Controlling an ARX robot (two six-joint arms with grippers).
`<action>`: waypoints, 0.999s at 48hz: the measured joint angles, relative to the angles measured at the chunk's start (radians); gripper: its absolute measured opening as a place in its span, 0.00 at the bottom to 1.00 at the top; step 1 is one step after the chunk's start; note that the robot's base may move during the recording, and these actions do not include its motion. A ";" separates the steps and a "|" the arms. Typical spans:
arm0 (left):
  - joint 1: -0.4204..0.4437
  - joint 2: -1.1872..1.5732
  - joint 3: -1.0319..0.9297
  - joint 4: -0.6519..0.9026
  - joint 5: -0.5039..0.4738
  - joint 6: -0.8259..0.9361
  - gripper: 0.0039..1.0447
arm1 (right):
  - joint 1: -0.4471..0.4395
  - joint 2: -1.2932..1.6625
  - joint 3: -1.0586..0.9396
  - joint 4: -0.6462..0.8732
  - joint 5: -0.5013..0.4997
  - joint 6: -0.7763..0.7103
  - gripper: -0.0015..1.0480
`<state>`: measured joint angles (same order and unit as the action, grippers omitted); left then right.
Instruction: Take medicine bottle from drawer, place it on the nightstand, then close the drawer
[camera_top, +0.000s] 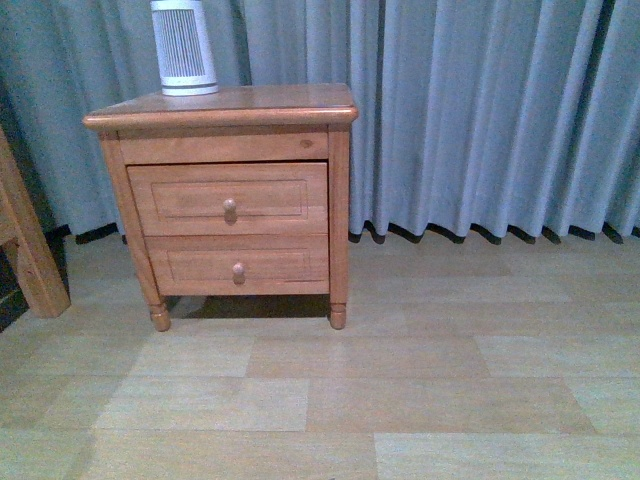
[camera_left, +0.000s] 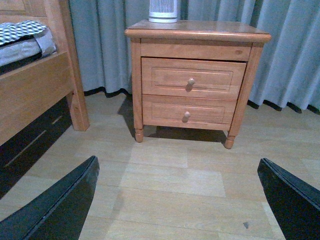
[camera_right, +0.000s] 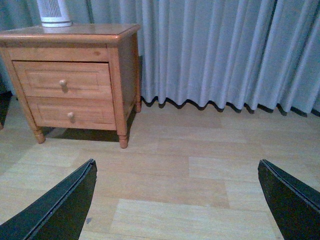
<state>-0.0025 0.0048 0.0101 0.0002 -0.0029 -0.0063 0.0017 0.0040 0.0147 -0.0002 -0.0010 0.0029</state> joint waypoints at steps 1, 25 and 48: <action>0.000 0.000 0.000 0.000 0.000 0.000 0.94 | 0.000 0.000 0.000 0.000 0.000 0.000 0.94; 0.000 0.000 0.000 0.000 0.000 0.000 0.94 | 0.000 0.000 0.000 0.000 0.000 0.000 0.94; 0.000 0.000 0.000 0.000 0.000 0.000 0.94 | 0.000 0.000 0.000 0.000 0.000 0.000 0.94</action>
<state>-0.0025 0.0044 0.0101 0.0002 -0.0025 -0.0059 0.0017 0.0040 0.0147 -0.0002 -0.0010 0.0029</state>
